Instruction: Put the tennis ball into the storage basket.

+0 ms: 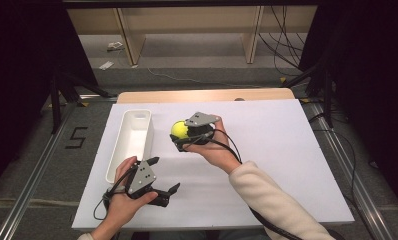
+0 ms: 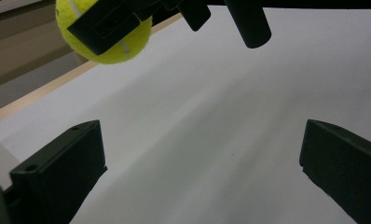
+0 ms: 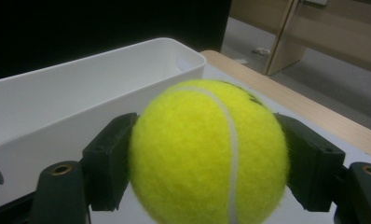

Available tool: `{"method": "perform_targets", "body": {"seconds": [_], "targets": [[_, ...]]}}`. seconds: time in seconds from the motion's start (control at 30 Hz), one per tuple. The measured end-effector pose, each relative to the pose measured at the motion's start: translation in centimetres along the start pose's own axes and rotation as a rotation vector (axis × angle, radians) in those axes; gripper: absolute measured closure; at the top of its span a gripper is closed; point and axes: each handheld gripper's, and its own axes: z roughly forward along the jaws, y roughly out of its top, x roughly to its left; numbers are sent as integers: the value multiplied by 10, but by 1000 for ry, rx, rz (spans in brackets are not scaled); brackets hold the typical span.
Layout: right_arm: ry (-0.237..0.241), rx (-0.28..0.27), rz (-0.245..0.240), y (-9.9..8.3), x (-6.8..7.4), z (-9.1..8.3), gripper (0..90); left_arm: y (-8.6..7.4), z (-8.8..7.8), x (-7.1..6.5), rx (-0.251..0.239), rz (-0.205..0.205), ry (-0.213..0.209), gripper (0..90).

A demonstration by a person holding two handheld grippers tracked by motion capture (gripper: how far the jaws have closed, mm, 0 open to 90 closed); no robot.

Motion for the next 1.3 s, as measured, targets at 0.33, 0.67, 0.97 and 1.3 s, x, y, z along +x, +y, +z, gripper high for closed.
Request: {"method": "perform_targets", "body": {"seconds": [0.33,0.67,0.97,1.3], "targets": [[8,-10,-9,8,5,6,268,0,-1,0,-3,7,0,0],[19,-15,-19,16,11,11,268,0,-1,0,-3,9,0,0],[28,-18,-29,22,16,16,268,0,-1,0,-5,1,-1,0],[32,-25,-39,29,19,19,269,0,0,-1,-4,9,-3,0]]}}
